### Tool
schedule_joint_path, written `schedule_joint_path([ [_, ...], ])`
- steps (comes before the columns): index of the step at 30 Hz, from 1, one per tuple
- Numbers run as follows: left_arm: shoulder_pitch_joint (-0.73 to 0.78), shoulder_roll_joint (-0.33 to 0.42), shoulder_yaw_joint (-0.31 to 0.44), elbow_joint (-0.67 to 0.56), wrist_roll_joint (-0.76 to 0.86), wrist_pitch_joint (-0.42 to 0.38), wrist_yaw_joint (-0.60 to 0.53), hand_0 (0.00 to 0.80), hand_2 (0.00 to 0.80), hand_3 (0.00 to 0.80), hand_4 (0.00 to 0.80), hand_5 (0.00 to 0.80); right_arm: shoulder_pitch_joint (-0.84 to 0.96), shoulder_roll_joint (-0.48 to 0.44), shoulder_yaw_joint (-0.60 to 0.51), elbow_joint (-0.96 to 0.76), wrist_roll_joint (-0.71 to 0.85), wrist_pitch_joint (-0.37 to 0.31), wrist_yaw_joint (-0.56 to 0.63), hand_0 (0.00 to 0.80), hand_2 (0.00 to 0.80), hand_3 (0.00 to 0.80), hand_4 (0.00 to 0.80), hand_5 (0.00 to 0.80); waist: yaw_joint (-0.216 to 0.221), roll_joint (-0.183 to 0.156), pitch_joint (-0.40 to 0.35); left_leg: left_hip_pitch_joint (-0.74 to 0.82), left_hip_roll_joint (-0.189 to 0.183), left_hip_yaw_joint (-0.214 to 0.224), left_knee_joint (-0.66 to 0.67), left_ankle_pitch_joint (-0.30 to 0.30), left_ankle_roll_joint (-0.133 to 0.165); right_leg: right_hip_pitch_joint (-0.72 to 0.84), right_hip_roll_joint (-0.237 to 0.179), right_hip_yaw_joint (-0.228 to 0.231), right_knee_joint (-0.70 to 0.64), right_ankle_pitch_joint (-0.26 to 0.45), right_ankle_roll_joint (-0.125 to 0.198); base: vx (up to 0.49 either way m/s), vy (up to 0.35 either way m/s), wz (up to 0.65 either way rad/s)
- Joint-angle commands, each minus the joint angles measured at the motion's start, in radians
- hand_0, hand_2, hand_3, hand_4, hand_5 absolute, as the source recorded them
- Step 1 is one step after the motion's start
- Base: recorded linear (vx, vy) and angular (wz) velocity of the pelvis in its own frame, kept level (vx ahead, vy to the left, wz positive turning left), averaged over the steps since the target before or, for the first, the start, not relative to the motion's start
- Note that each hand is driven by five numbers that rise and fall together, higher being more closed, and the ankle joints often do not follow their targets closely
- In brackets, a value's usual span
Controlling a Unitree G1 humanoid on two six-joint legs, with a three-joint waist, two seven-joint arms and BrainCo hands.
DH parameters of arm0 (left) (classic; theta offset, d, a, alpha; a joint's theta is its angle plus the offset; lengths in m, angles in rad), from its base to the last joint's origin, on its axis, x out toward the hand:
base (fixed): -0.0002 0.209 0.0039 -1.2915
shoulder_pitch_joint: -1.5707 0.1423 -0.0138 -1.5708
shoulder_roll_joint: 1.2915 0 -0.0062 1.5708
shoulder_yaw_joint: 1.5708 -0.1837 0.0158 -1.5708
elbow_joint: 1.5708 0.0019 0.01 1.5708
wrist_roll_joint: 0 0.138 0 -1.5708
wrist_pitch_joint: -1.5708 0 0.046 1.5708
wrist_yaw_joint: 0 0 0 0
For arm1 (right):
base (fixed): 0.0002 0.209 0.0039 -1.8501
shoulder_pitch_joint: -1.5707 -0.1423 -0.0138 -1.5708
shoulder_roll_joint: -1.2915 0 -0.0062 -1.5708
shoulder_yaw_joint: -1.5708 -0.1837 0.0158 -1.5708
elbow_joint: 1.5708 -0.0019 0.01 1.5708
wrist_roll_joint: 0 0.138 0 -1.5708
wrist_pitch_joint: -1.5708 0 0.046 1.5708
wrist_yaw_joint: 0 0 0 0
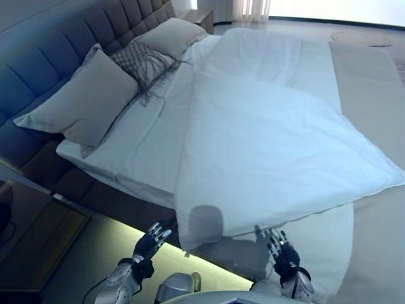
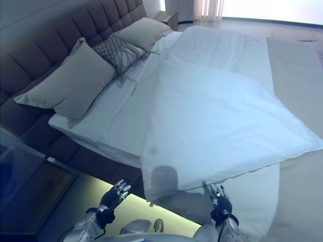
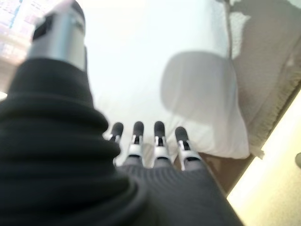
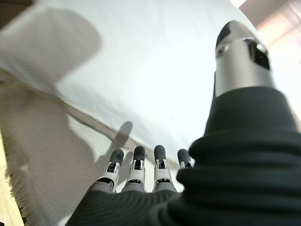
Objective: Make the bed neatly
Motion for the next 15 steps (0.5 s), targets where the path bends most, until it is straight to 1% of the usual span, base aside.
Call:
schedule_joint_path([
  [1,-0.063,0.057,0.001,-0.081,-0.06,-0.028,-0.047,0.0,0.0,0.0,0.0,0.0,-0.098,-0.013,-0.065,0.057,0.125,-0.017,0.004,0.0,0.0,0.0,0.0,0.0,0.026,-0.053,0.067,-0.116,0.006,-0.02,0.154,-0.027,0.035,0.103,-0.02,-0.07,-0.226,0.214,0.064,0.046,0.036,0.23],
  [2,-0.051,0.051,-0.003,-0.081,-0.066,-0.033,-0.05,0.0,0.0,0.0,0.0,0.0,-0.106,-0.023,-0.08,0.083,0.144,-0.012,-0.006,0.0,0.0,0.0,0.0,0.0,0.03,-0.045,0.072,-0.125,0.021,-0.035,0.162,-0.023,0.027,0.099,-0.02,-0.074,-0.212,0.211,0.064,0.077,0.079,0.21],
  [3,-0.044,0.043,-0.008,-0.084,-0.074,-0.035,-0.05,0.0,0.0,0.0,0.0,0.0,-0.121,-0.035,-0.093,0.104,0.184,-0.003,-0.022,0.0,0.0,0.0,0.0,0.0,0.032,-0.036,0.079,-0.136,0.034,-0.039,0.163,-0.012,0.02,0.085,-0.024,-0.078,-0.194,0.21,0.062,-0.098,0.142,0.16],
  [4,-0.067,0.047,-0.028,-0.089,-0.096,-0.046,-0.049,0.0,0.0,0.0,0.0,0.0,-0.171,-0.054,-0.116,0.148,0.242,-0.011,-0.009,0.0,0.0,0.0,0.0,0.0,0.028,-0.02,0.102,-0.167,0.045,-0.03,0.165,-0.002,0.017,0.039,-0.036,-0.085,-0.165,0.208,0.06,-0.311,0.16,0.09],
  [5,-0.104,0.058,-0.053,-0.09,-0.114,-0.069,-0.047,0.0,0.0,0.0,0.0,0.0,-0.222,-0.065,-0.129,0.184,0.289,-0.035,0.004,0.0,0.0,0.0,0.0,0.0,0.031,-0.006,0.128,-0.204,0.051,-0.028,0.165,0.005,0.015,-0.014,-0.046,-0.084,-0.138,0.205,0.062,-0.535,0.153,0.02],
  [7,-0.19,0.076,-0.096,-0.084,-0.152,-0.119,-0.055,0.0,0.0,0.0,0.0,0.0,-0.314,-0.085,-0.132,0.229,0.394,-0.081,0.015,0.0,0.0,0.0,0.0,0.0,0.04,0.006,0.177,-0.278,0.045,-0.032,0.15,0.031,0.01,-0.107,-0.058,-0.08,-0.12,0.221,0.071,-0.513,0.094,0.03],
  [9,-0.239,0.07,-0.113,-0.084,-0.172,-0.139,-0.06,0.0,0.0,0.0,0.0,0.0,-0.379,-0.097,-0.146,0.275,0.473,-0.091,0.058,0.0,0.0,0.0,0.0,0.0,0.054,0.011,0.212,-0.319,0.026,-0.039,0.153,0.033,0.014,-0.155,-0.068,-0.072,-0.12,0.245,0.077,-0.253,0.086,-0.01],
  [11,-0.262,0.07,-0.129,-0.084,-0.171,-0.156,-0.049,0.0,0.0,0.0,0.0,0.0,-0.425,-0.108,-0.15,0.291,0.536,-0.078,0.08,0.0,0.0,0.0,0.0,0.0,0.058,0.016,0.237,-0.364,0.008,-0.038,0.193,0.021,0.022,-0.213,-0.092,-0.05,-0.091,0.264,0.082,-0.11,0.11,-0.05],
  [13,-0.279,0.063,-0.144,-0.081,-0.179,-0.166,-0.042,0.0,0.0,0.0,0.0,0.0,-0.458,-0.127,-0.154,0.298,0.535,-0.06,0.089,0.0,0.0,0.0,0.0,0.0,0.056,0.028,0.246,-0.411,0.0,-0.029,0.233,0.012,0.029,-0.264,-0.104,-0.037,-0.056,0.269,0.081,-0.07,0.16,-0.08],
  [15,-0.29,0.065,-0.159,-0.088,-0.192,-0.177,-0.038,0.0,0.0,0.0,0.0,0.0,-0.495,-0.156,-0.156,0.305,0.533,-0.041,0.099,0.0,0.0,0.0,0.0,0.0,0.051,0.039,0.254,-0.448,-0.005,-0.02,0.264,0.005,0.033,-0.301,-0.106,-0.023,-0.032,0.265,0.078,-0.081,0.141,-0.01],
])
